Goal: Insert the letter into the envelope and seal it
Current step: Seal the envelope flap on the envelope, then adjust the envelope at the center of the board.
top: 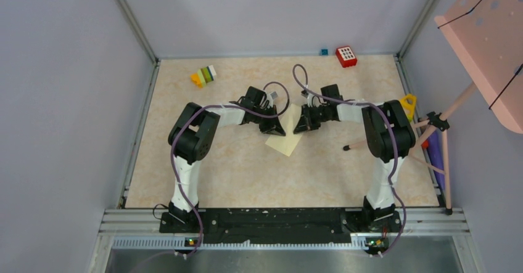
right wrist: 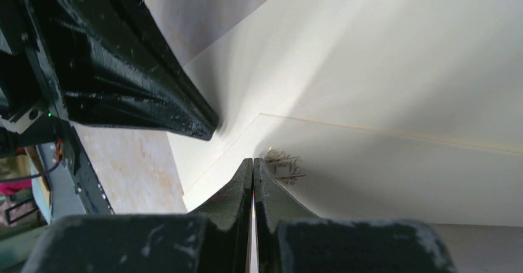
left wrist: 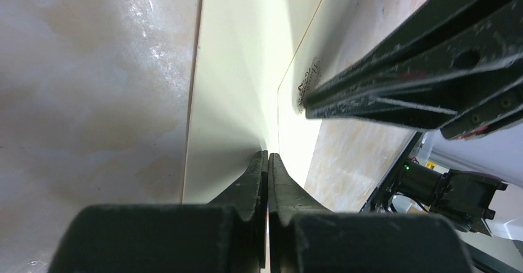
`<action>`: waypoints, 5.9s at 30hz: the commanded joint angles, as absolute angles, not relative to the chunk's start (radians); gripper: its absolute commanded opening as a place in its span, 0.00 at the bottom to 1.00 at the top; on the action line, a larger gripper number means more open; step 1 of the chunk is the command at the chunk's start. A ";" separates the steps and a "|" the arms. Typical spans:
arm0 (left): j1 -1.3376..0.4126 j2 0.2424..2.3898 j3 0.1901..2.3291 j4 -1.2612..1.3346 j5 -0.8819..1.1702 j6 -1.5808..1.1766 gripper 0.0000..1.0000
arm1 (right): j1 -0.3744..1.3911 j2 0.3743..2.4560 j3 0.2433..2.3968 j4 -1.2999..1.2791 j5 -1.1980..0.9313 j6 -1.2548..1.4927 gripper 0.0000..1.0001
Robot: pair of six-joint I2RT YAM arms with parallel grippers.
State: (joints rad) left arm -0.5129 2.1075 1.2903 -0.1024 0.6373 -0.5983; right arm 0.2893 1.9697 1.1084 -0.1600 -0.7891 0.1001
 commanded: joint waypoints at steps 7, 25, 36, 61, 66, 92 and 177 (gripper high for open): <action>-0.516 2.187 1.245 -0.200 0.376 -0.509 0.00 | 0.217 2.031 1.185 -0.068 -0.665 0.155 0.00; -0.517 2.189 1.245 -0.200 0.376 -0.511 0.00 | 0.153 1.996 1.207 -0.052 -0.522 0.180 0.00; -0.517 2.186 1.243 -0.200 0.376 -0.512 0.00 | 0.161 1.976 1.184 -0.074 -0.598 0.202 0.00; -0.517 2.187 1.244 -0.199 0.377 -0.514 0.00 | 0.337 1.934 1.121 -0.065 -0.702 0.182 0.00; -0.517 2.189 1.246 -0.200 0.378 -0.514 0.00 | 0.348 1.919 1.115 -0.056 -0.731 0.166 0.00; -0.444 1.892 1.289 -0.376 0.320 -0.354 0.58 | 0.183 1.470 1.101 -0.244 -0.728 -0.037 0.71; -0.518 1.774 1.412 -0.648 0.542 0.003 0.66 | -0.054 1.244 1.106 -0.114 -0.856 0.211 0.77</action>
